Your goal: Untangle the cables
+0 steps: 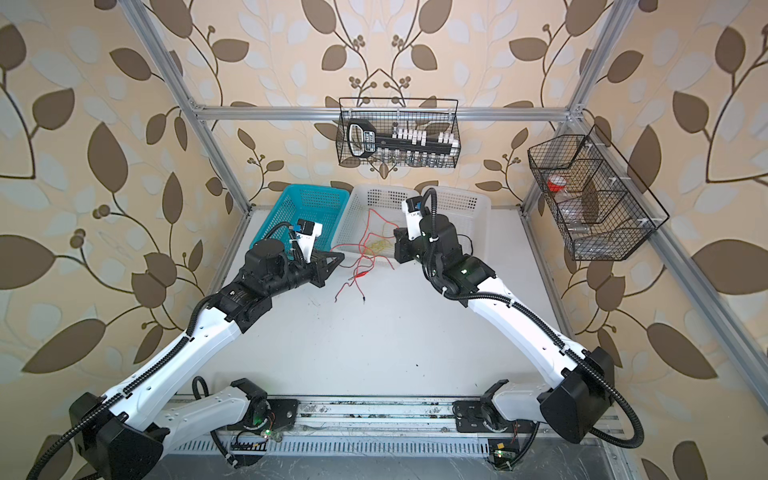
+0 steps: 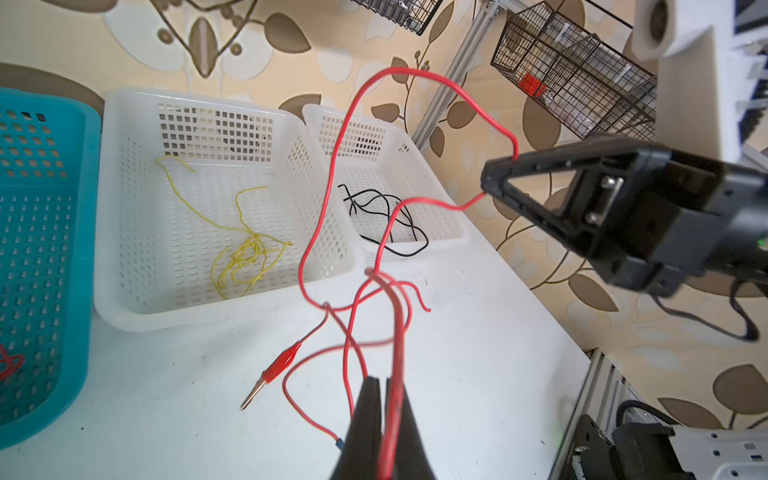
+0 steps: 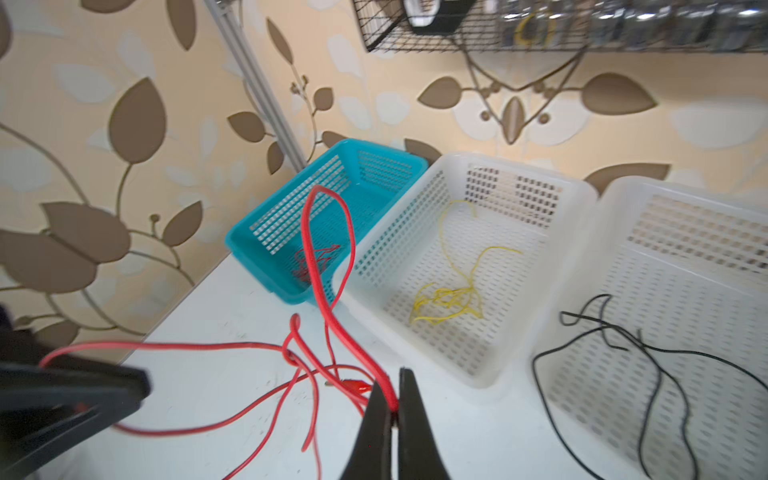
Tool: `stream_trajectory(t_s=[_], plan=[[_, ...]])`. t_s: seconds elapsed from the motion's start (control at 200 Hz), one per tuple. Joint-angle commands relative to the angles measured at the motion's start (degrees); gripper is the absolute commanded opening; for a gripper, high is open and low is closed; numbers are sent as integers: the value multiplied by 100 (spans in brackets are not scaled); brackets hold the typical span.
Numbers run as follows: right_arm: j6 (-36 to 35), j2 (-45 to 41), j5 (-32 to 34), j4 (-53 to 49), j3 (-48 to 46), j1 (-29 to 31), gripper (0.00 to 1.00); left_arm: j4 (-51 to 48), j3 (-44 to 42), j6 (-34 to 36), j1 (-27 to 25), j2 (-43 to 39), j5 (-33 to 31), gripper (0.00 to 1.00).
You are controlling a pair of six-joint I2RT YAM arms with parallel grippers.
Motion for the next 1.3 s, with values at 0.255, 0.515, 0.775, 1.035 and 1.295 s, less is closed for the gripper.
stream_trajectory(t_s=[0.255,0.515,0.775,1.035,1.295], plan=[[333,-183,944,-185,-525,-1178,0,-103,-28,216,64,-395,-365,0],[335,-494,1234,-295,-1079,-1736,0,-666,209,96,64,-511,-1774,0],[321,-631,1194,-326,-1481,-1821,0,-863,433,-16,73,-564,-2674,0],[-265,-896,-559,573,-2042,-1078,0,-202,429,23,73,-523,-1439,0],[-278,-455,-920,840,-1807,-153,0,-161,745,38,73,-251,-858,0]])
